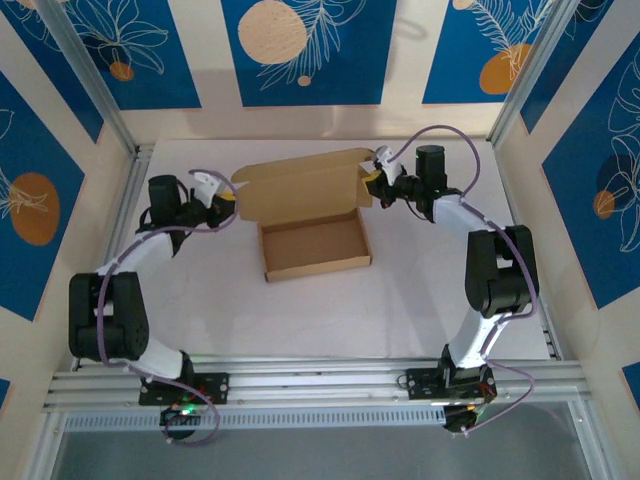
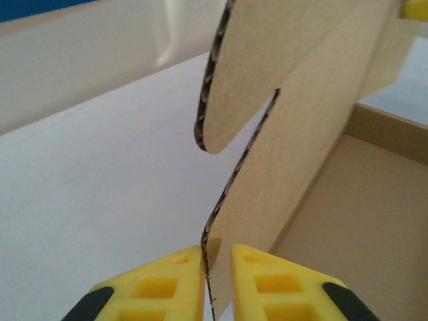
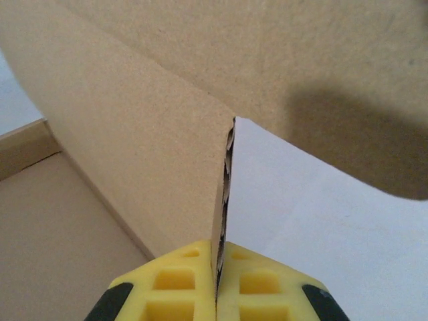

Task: Fold the paper box

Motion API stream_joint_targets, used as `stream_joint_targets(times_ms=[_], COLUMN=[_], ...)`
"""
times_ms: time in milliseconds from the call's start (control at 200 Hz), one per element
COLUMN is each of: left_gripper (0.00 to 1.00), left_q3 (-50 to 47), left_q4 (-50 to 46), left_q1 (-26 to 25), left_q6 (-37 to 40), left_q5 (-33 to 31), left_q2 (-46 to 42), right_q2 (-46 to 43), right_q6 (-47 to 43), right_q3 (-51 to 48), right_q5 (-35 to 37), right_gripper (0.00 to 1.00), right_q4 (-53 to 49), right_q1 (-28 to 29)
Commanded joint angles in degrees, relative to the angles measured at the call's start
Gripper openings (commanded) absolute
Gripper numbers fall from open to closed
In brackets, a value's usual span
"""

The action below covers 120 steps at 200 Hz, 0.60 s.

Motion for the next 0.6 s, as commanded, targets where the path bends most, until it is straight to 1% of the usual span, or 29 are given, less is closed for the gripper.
stream_joint_targets(times_ms=[0,30,65,150,190,260,285,325,385,455,515,595], left_gripper=[0.28,0.30,0.30,0.34,0.35,0.37,0.39,0.46,0.55,0.60,0.64,0.67], left_q3=[-3.7,-4.5,-4.9,-6.0,-6.0,-6.1,-5.9,-5.9,-5.8,-5.6,-4.9,-4.6], left_q4=[0.6,0.8,-0.4,-1.6,-3.5,-5.0,-6.2,-7.7,-11.2,-14.5,-17.3,-18.8], left_q1=[-4.7,-4.7,-4.8,-5.5,-6.3,-6.9,-7.4,-8.3,-9.4,-9.5,-9.4,-8.9], left_q6=[-1.5,-2.4,-2.6,-4.0,-4.1,-5.0,-4.9,-4.1,-1.2,2.2,5.5,7.9], left_q5=[8.3,8.4,8.6,9.5,8.7,9.1,8.6,8.1,6.4,3.4,-0.5,-3.7], left_q2=[-3.9,-4.8,-5.8,-8.6,-10.0,-11.8,-12.2,-12.7,-13.4,-14.5,-15.7,-17.1], right_q2=[2.1,2.8,3.5,6.0,7.3,10.2,11.2,12.8,15.5,18.5,20.5,22.3], right_q6=[-3.6,-4.8,-8.4,-16.2,-19.1,-22.6,-24.8,-30.8,-38.6,-45.8,-49.3,-51.4], right_q3=[3.5,4.2,5.2,10.4,12.9,17.1,18.3,20.6,25.0,29.3,31.6,33.6], right_q5=[-11.9,-14.5,-17.1,-19.6,-23.3,-29.5,-31.3,-33.2,-32.8,-31.8,-31.0,-30.6], right_gripper=[0.00,0.02,0.03,0.06,0.07,0.09,0.09,0.10,0.10,0.10,0.08,0.03], right_q4=[-2.6,-2.7,-4.6,-12.4,-16.1,-20.9,-23.2,-28.5,-36.9,-45.0,-48.9,-51.7], right_q1=[0.5,-0.3,-0.9,-1.3,-2.1,-4.1,-4.6,-4.6,-3.9,-3.0,-3.0,-3.3])
